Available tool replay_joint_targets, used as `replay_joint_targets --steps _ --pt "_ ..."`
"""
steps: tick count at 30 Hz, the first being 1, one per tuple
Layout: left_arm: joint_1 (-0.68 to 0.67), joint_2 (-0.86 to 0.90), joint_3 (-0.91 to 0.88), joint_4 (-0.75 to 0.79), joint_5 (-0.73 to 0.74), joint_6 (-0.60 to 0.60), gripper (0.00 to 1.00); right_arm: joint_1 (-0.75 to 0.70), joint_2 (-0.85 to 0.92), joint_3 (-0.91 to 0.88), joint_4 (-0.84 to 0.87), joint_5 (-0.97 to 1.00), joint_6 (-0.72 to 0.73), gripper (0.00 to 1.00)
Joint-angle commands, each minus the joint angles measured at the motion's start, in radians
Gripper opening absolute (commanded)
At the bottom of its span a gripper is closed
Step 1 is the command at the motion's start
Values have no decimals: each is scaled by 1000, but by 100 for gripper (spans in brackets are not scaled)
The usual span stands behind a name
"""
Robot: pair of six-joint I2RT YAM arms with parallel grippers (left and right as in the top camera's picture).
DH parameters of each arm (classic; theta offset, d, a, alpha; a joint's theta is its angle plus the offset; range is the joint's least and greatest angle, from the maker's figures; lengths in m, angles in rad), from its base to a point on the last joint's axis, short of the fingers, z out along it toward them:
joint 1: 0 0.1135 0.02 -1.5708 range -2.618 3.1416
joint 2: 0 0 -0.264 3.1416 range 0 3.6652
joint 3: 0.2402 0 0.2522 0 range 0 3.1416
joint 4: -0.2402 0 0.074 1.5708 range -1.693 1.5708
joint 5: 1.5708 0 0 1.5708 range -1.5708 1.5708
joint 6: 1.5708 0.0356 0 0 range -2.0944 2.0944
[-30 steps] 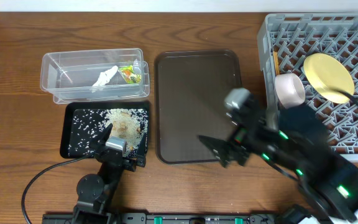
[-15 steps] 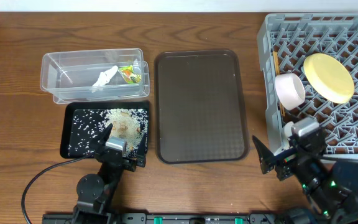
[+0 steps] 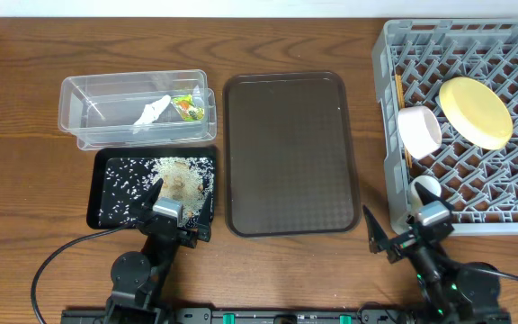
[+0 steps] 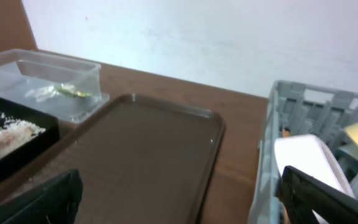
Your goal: Sort waste into correct bins and load items into the dishwasher rack
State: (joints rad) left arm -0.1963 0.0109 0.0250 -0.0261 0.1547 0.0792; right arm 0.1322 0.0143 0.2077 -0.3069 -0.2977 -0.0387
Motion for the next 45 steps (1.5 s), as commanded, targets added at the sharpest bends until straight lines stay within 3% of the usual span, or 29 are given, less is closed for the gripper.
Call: replay_joint_targets --steps 1,7,45 --pt "6 -7 -21 -24 18 6 99 -13 -9 -98 96 -51 -11 99" --pt "6 -7 -21 -24 18 6 99 7 -9 -202 269 -46 -12 99" --pt "6 -7 -21 -24 18 6 99 26 -9 -203 263 -43 -11 99"
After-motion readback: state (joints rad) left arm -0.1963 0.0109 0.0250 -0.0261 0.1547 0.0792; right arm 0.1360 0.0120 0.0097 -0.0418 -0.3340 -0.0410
